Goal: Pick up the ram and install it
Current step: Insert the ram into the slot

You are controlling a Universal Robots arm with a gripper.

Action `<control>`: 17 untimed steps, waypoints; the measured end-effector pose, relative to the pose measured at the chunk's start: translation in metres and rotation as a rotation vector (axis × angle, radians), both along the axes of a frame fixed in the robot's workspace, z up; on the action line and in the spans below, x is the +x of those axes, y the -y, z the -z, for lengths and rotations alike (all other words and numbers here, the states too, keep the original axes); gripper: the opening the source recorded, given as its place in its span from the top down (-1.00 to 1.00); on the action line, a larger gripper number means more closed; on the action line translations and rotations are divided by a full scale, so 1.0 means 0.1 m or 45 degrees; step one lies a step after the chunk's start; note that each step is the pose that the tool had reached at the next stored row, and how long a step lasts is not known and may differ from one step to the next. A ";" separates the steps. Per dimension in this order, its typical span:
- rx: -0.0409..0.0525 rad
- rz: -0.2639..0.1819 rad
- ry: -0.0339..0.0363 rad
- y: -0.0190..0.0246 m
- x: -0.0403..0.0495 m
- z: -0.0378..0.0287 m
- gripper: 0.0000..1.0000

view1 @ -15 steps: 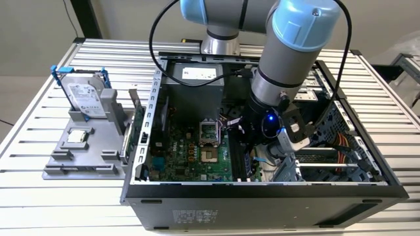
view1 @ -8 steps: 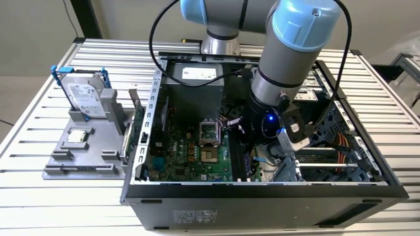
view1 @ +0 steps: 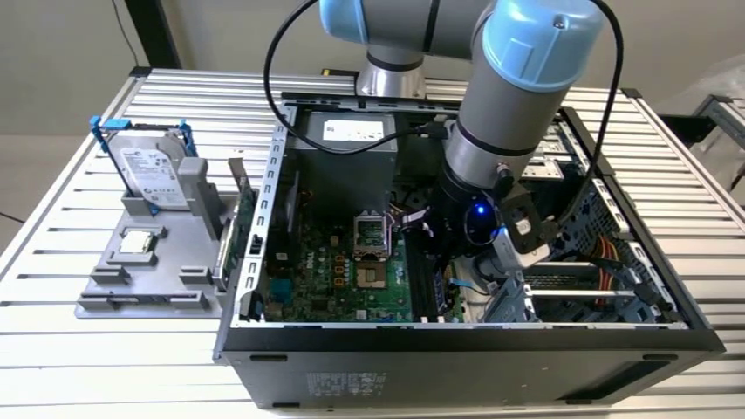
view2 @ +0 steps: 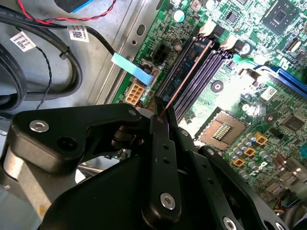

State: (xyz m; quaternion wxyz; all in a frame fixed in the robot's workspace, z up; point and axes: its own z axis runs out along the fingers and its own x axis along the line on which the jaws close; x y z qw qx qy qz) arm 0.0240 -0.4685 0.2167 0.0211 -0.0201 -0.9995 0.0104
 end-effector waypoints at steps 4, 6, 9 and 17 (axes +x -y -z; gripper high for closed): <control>0.000 -0.017 0.0000 0.000 -0.003 0.000 1.00; 0.000 -0.022 0.0000 0.000 -0.003 0.000 1.00; 0.000 -0.025 -0.0001 0.000 -0.003 0.001 1.00; 0.000 -0.031 -0.0004 0.000 -0.004 0.025 1.00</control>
